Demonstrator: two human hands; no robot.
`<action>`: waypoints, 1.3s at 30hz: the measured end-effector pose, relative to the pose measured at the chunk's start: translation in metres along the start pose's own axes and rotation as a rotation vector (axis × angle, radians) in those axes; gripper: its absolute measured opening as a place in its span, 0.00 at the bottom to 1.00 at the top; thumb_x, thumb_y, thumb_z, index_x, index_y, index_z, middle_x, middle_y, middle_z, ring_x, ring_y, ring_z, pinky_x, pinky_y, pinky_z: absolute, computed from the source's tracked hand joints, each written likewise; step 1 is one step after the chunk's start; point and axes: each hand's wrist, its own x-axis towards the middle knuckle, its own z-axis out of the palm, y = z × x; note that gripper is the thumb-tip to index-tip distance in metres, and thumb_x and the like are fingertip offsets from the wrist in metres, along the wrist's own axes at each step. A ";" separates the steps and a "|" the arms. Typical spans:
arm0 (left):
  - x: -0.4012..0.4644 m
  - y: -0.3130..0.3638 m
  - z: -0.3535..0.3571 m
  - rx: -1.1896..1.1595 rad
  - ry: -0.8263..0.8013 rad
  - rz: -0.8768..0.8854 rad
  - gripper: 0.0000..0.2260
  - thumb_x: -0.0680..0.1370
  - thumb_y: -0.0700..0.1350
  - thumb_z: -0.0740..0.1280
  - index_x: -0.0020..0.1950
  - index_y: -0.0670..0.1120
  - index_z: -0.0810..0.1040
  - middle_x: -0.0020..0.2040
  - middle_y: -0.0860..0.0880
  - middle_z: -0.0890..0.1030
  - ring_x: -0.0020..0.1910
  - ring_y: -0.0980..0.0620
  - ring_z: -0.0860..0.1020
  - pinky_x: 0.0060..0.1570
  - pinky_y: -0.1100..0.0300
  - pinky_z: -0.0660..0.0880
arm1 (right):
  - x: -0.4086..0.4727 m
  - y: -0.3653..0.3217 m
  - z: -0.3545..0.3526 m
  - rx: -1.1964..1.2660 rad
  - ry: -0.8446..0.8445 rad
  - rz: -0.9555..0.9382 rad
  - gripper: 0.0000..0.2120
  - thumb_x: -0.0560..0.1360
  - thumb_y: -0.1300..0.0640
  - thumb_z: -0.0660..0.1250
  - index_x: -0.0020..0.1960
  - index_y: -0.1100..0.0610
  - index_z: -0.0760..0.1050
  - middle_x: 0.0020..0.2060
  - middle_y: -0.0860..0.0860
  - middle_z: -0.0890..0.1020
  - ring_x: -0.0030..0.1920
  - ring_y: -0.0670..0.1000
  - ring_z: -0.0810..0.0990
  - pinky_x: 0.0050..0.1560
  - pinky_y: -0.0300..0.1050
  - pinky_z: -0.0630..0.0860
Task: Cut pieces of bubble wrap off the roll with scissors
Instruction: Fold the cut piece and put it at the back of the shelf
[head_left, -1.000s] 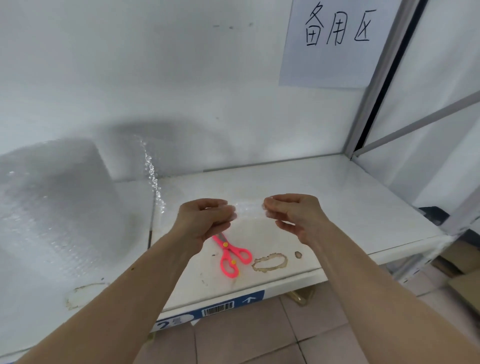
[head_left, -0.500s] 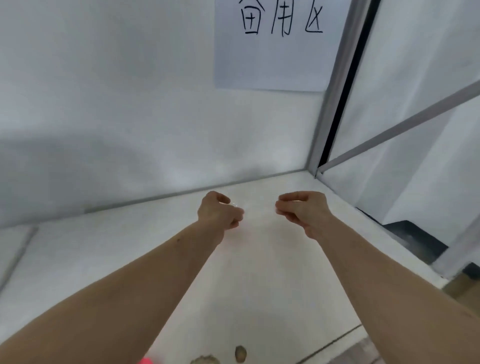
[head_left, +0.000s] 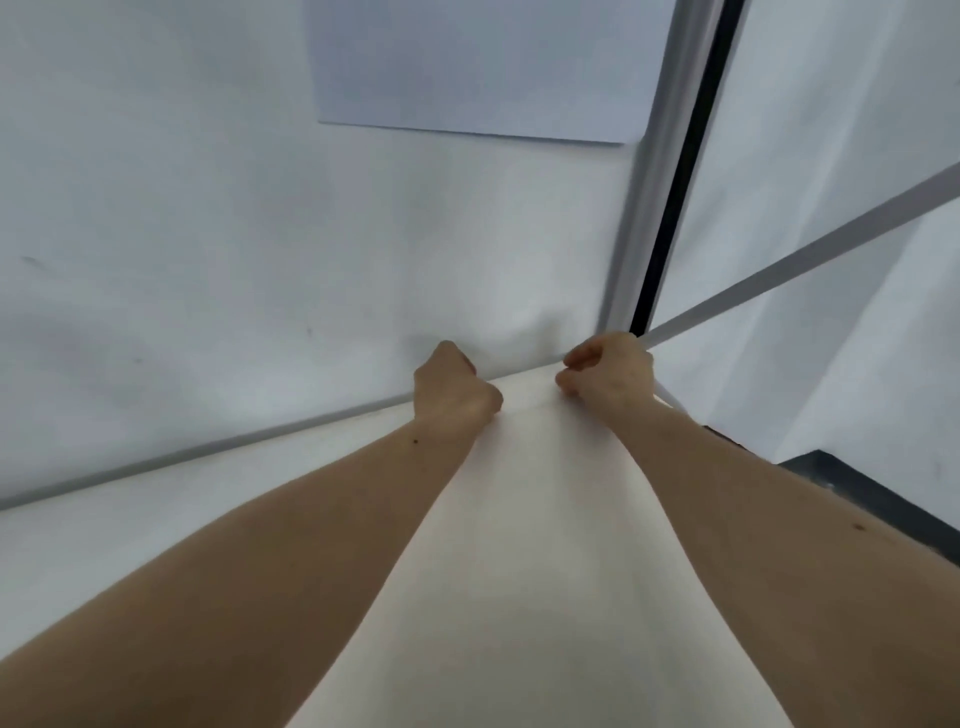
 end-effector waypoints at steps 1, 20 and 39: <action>0.002 0.001 0.001 0.018 0.000 0.014 0.13 0.65 0.35 0.71 0.41 0.47 0.70 0.45 0.44 0.80 0.42 0.43 0.82 0.39 0.53 0.81 | 0.003 0.000 0.004 -0.022 0.003 -0.003 0.09 0.68 0.65 0.74 0.47 0.56 0.83 0.44 0.51 0.85 0.52 0.53 0.82 0.54 0.47 0.79; 0.000 0.000 -0.005 0.351 -0.010 0.235 0.06 0.76 0.39 0.67 0.48 0.43 0.84 0.49 0.46 0.84 0.49 0.46 0.81 0.47 0.56 0.79 | 0.003 -0.001 0.007 -0.259 0.035 -0.109 0.10 0.77 0.60 0.64 0.52 0.52 0.84 0.53 0.50 0.84 0.55 0.54 0.80 0.46 0.44 0.73; -0.148 -0.013 -0.137 0.871 -0.018 0.228 0.09 0.73 0.42 0.65 0.51 0.49 0.81 0.46 0.50 0.82 0.45 0.48 0.80 0.36 0.60 0.69 | -0.160 -0.061 -0.042 -0.589 -0.168 -0.300 0.14 0.77 0.59 0.64 0.62 0.51 0.78 0.62 0.50 0.76 0.64 0.53 0.74 0.55 0.46 0.72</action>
